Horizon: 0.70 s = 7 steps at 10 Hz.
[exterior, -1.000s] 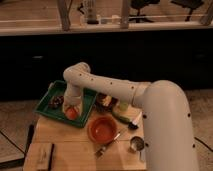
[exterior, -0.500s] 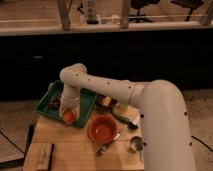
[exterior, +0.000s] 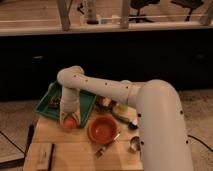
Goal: Place apple in table surface
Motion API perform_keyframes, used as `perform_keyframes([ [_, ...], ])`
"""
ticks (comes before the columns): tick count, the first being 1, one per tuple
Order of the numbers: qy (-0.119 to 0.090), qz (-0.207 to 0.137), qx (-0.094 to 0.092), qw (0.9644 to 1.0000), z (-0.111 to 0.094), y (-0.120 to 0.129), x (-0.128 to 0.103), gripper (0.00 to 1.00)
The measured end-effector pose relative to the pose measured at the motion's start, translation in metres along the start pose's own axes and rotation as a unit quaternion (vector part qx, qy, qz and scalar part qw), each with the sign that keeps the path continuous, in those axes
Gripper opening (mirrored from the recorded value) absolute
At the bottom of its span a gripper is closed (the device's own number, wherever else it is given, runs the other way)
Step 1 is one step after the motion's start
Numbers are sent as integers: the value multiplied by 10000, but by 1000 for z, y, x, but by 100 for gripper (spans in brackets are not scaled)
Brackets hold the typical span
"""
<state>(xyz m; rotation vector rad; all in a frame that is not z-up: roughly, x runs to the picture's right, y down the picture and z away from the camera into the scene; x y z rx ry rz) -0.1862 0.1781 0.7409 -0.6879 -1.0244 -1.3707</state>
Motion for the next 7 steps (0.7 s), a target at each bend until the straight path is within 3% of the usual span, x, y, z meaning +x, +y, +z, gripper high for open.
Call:
perform_keyframes([
  [4,-302,-143,-74,9994,20,16,-25,0],
  [7,-408,-154,23,9990,34,25,-36,0],
])
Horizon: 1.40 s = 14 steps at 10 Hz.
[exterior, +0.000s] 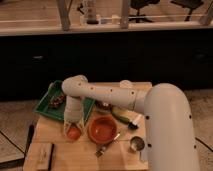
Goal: Place apple in table surface
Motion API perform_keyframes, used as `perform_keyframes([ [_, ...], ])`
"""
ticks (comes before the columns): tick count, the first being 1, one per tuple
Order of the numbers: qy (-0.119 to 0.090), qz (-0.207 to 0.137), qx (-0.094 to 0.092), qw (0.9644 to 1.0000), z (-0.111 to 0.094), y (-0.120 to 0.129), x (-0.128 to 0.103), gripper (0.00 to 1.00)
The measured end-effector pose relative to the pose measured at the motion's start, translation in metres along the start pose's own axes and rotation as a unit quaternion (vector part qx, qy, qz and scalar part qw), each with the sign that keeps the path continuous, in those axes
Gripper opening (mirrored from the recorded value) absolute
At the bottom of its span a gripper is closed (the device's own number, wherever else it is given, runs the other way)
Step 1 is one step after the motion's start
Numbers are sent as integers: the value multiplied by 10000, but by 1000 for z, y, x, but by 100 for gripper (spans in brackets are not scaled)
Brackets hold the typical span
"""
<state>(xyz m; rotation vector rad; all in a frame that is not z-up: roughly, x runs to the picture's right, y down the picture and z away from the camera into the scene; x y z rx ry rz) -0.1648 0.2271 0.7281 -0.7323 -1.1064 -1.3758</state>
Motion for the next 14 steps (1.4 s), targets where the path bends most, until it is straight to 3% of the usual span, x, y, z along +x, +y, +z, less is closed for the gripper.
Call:
perform_keyframes([
  [7,-233,-153,167,9995,37,-2,5,0],
  [12,-377,-198,273,9987,50,-4,11,1],
  [13,-383,-205,281,9987,52,-4,11,4],
  [14,-394,-212,287,9986,53,-4,11,14],
])
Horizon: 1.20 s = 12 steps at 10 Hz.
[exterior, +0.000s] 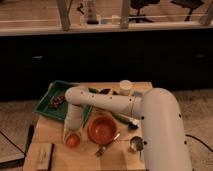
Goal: Place apple in table surface
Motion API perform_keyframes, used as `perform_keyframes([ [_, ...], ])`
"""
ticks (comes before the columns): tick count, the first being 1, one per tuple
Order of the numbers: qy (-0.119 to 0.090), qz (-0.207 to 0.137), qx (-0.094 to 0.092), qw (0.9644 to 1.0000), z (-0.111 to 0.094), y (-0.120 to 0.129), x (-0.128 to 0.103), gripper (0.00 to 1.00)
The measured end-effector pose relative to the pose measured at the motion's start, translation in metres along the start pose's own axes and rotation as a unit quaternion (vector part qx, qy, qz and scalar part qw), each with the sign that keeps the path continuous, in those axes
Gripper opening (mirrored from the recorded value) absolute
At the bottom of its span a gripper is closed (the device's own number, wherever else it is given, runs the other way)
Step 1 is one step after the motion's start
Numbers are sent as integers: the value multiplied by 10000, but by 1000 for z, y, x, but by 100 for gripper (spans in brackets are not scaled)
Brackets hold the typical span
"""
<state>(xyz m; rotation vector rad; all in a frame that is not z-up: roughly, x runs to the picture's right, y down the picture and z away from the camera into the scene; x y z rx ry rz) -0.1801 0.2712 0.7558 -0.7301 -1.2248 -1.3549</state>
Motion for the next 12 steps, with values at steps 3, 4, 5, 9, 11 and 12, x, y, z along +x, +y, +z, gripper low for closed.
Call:
perform_keyframes([
  [3,-41,-11,-16,10000,3,-2,0,45],
  [4,-64,-8,-34,10000,4,-2,0,57],
  [5,-73,-5,-39,10000,5,-3,0,66],
  [9,-104,13,-60,9999,6,-3,0,80],
  [11,-128,14,-65,9999,5,-3,1,80],
  [12,-135,11,-67,9999,5,-2,2,80],
])
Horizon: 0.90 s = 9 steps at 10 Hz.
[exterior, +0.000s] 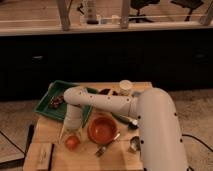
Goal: Place apple in table surface
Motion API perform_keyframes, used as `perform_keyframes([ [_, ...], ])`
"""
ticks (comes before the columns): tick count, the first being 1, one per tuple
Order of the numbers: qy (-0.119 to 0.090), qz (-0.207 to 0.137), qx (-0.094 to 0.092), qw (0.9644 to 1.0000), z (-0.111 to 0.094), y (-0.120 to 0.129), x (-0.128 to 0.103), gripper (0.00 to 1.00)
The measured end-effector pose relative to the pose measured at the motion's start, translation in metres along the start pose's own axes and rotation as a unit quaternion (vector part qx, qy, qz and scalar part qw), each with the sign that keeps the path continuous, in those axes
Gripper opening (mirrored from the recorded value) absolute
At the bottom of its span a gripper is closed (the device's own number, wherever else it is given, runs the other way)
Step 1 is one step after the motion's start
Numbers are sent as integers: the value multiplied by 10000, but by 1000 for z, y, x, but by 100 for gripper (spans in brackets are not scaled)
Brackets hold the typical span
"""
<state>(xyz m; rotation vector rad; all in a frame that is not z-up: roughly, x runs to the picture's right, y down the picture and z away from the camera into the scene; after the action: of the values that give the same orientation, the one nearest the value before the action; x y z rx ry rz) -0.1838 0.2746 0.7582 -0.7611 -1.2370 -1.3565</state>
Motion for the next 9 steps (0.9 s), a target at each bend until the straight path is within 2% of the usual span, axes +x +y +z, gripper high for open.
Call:
perform_keyframes([
  [9,-36,-67,-47,10000,-9,5,4,80],
])
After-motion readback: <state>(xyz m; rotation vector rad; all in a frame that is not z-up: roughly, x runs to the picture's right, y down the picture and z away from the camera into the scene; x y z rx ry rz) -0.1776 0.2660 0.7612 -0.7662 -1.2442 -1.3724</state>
